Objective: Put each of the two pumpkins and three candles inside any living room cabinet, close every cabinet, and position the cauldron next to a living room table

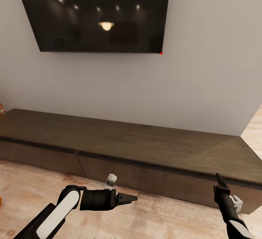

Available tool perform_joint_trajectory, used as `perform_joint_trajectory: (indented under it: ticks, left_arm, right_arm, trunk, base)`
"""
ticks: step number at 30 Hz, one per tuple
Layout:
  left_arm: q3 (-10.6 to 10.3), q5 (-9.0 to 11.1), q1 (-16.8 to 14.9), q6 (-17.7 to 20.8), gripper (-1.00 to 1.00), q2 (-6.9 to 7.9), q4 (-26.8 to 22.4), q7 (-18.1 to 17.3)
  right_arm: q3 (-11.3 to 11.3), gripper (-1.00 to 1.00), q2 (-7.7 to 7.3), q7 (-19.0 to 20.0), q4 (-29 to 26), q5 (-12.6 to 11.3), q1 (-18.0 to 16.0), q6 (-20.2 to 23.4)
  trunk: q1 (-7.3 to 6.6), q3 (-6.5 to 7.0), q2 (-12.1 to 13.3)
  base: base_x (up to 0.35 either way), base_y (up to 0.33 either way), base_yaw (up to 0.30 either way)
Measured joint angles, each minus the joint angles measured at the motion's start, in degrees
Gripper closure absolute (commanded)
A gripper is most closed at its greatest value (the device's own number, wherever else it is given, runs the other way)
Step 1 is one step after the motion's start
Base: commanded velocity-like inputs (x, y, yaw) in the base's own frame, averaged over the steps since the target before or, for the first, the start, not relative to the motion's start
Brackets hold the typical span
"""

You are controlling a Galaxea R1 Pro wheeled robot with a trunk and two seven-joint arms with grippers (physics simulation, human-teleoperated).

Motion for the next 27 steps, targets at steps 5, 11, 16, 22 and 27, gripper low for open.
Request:
perform_joint_trajectory:
  ticks: [5, 11, 16, 22, 27]
  left_arm:
    - [0.0, 0.1, 0.0, 0.0, -1.00, 0.01, 0.0, 0.0]
    - [0.0, 0.1, 0.0, 0.0, -1.00, 0.05, 0.0, 0.0]
    - [0.0, 0.1, 0.0, 0.0, -1.00, 0.06, 0.0, 0.0]
    - [0.0, 0.1, 0.0, 0.0, -1.00, 0.06, 0.0, 0.0]
    - [0.3, 0.1, 0.0, 0.0, -1.00, 0.06, 0.0, 0.0]
  right_arm:
    - [0.0, -1.00, 0.00, 0.0, 0.0, 0.0, 0.0, 0.0]
    - [0.0, -1.00, 0.00, 0.0, 0.0, 0.0, 0.0, 0.0]
    - [0.0, -1.00, 0.00, 0.1, 0.0, 0.0, 0.0, -0.1]
    - [0.0, -1.00, -0.07, 0.8, 0.0, 0.1, 0.0, 0.1]
    - [0.1, -1.00, -0.15, 1.5, 0.0, 0.2, 0.0, 0.5]
  trunk:
    - [0.05, -0.45, 0.0]
    - [0.18, -1.55, -0.1]
    - [0.23, -2.00, -0.1]
    - [0.23, -2.00, -0.1]
    - [0.23, -2.00, -0.1]
  base:
    - [0.000, 0.000, 0.000]
    - [0.000, 0.000, 0.000]
    - [0.000, 0.000, 0.000]
    - [0.000, 0.000, 0.000]
    - [0.000, 0.000, 0.000]
